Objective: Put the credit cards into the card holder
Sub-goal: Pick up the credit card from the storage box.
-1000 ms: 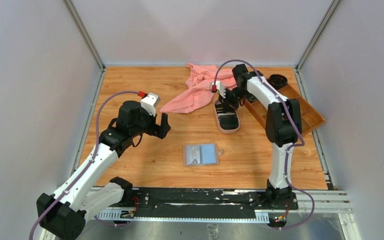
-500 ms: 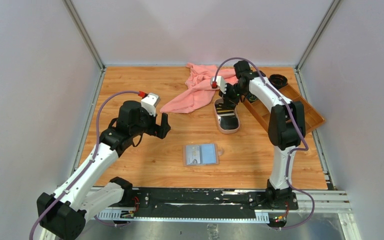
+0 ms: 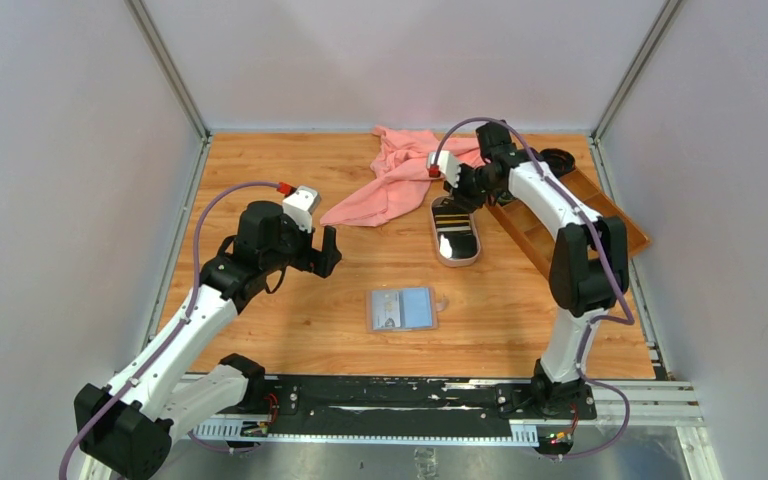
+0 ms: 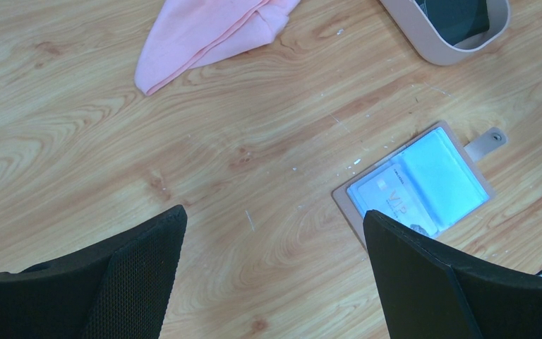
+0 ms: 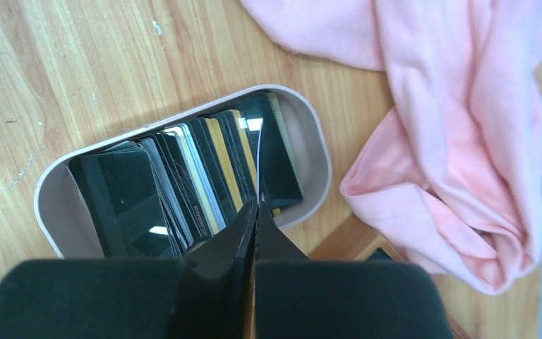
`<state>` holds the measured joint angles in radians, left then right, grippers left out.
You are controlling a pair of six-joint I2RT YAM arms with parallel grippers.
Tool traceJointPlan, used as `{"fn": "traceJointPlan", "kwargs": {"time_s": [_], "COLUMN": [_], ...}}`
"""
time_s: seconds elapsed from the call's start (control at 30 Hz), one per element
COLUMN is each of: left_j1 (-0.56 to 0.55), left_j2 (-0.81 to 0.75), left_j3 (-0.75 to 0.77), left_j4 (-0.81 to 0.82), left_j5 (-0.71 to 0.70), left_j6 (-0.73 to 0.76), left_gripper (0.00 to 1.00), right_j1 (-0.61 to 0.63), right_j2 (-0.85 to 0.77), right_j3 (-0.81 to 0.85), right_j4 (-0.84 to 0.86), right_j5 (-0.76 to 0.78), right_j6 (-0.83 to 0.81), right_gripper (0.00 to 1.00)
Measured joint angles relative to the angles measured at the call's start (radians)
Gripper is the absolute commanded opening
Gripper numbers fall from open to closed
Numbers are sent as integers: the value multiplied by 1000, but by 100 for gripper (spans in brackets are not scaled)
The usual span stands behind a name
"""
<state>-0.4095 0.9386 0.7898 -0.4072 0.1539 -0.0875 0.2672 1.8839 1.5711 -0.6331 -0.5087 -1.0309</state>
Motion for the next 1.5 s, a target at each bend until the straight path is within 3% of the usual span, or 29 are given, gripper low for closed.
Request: {"fn": "traceJointPlan", "kwargs": {"time_s": [0.4,0.63,0.83,0.93,1.13,1.5], "left_j1": [0,0,-2,-58,-308,-391], "left_j2": [-10,-83,-121,-145,-254,-294], "left_j3": [-2,-26,-90,-155,-258,-578], "left_j4": [1,40,200,282,423,793], "left_j5": [19,58,189,212,127,0], "left_j6": [7,1,-163,-283,-427,-647], "left_gripper": [100,100,100,100,100,100], "right_j1": [-4,-6,-6,-6,-6,-6], "right_j2": [-130,-325,-502,-552,-555,-375], "right_j3": [-40,-150,-274,-357,-509,-522], "right_j4": [27,15,-14,-24,-34,-14], "right_j5": [-31,-176,-361,-479,-684,-931], "right_j6": [27,103,205,270,363,493], "right_gripper": [0,0,0,0,0,0]}}
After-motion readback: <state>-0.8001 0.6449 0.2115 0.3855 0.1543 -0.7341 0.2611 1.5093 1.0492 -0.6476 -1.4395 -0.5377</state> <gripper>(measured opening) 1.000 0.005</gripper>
